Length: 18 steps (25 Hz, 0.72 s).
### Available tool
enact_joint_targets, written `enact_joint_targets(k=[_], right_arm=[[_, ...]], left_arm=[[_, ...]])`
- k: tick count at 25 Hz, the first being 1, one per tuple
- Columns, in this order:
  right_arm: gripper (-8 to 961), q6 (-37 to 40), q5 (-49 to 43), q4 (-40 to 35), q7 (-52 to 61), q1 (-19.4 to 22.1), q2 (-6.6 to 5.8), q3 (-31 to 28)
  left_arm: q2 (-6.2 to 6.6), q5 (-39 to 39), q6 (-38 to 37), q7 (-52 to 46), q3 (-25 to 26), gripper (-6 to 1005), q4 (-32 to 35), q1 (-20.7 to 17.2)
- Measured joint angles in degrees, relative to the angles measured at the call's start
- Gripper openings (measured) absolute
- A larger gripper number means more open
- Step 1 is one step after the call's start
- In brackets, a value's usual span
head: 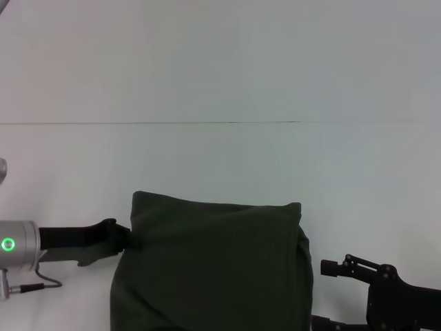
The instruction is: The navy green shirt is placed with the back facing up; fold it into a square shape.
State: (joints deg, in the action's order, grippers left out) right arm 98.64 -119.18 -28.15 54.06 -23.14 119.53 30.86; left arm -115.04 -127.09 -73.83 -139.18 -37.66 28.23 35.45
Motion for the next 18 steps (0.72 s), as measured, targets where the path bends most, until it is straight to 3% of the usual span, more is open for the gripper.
enact_joint_targets(k=[5, 18], right_arm=[[940, 0.0, 0.0, 0.2, 0.0, -0.2, 0.0, -0.2], [940, -0.1, 0.5, 0.4, -0.2, -0.3, 0.06, -0.5]], left_arm=[[-0.71, 0.0, -1.2, 0.0, 1.1, 41, 0.0, -0.7], [-0.64, 2.0, -3.7, 5.1, 1.5, 41, 1.2, -1.9]])
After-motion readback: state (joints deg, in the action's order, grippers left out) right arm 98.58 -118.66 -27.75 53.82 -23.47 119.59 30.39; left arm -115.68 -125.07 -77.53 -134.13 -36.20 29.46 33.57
